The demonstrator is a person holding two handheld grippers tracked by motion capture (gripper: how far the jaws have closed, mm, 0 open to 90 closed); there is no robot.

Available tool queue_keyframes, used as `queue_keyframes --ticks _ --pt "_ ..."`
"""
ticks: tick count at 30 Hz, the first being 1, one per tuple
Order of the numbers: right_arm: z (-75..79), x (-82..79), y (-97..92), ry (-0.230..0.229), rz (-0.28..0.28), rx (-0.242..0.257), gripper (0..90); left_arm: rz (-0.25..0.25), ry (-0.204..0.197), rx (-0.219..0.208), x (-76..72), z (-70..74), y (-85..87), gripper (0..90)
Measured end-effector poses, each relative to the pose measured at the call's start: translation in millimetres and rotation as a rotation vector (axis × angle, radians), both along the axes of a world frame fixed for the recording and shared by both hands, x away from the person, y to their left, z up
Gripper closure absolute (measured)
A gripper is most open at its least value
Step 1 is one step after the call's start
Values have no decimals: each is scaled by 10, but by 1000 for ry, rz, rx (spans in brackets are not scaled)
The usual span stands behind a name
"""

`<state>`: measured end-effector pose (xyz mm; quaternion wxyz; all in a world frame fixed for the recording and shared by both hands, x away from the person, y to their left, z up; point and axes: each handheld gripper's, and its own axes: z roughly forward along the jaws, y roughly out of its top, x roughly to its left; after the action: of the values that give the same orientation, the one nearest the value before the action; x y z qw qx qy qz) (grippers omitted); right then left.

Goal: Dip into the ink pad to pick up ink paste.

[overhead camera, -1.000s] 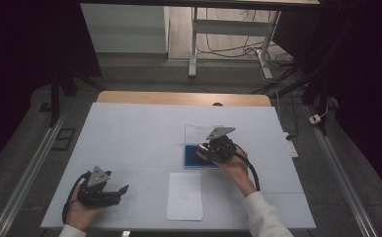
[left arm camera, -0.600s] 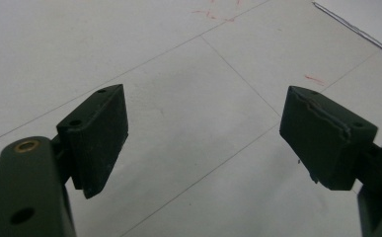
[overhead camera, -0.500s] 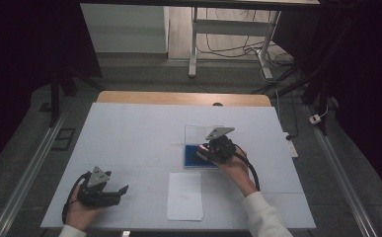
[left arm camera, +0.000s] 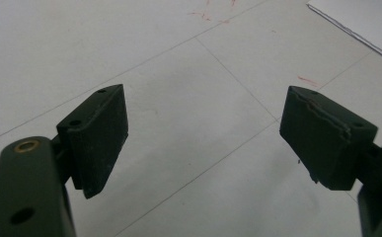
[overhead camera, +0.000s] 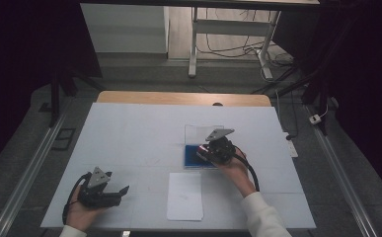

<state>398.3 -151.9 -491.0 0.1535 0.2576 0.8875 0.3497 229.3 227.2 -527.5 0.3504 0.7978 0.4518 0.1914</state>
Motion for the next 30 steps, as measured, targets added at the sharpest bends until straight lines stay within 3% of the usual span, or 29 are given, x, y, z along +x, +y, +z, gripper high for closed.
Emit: queue_keyframes --ticks 19,21,25,26,27,28,30 --pt "-12 8 -10 1 3 12 709 0 -1 0 -2 1 -6 192" --pt "0 34 -33 18 6 29 707 2 -1 -1 -1 3 -1 193" --pt "58 29 -73 9 13 48 704 1 -5 -7 2 10 5 192" --pt "120 19 -112 1 -1 91 704 -1 -5 -7 3 9 8 192" --pt "120 19 -112 1 -1 91 704 -1 -5 -7 3 9 8 192" --pt "201 -1 -144 -5 -6 139 704 -2 -4 -6 5 6 10 192" --pt "230 -10 -152 -9 -4 149 704 -2 -4 -5 9 3 15 192"
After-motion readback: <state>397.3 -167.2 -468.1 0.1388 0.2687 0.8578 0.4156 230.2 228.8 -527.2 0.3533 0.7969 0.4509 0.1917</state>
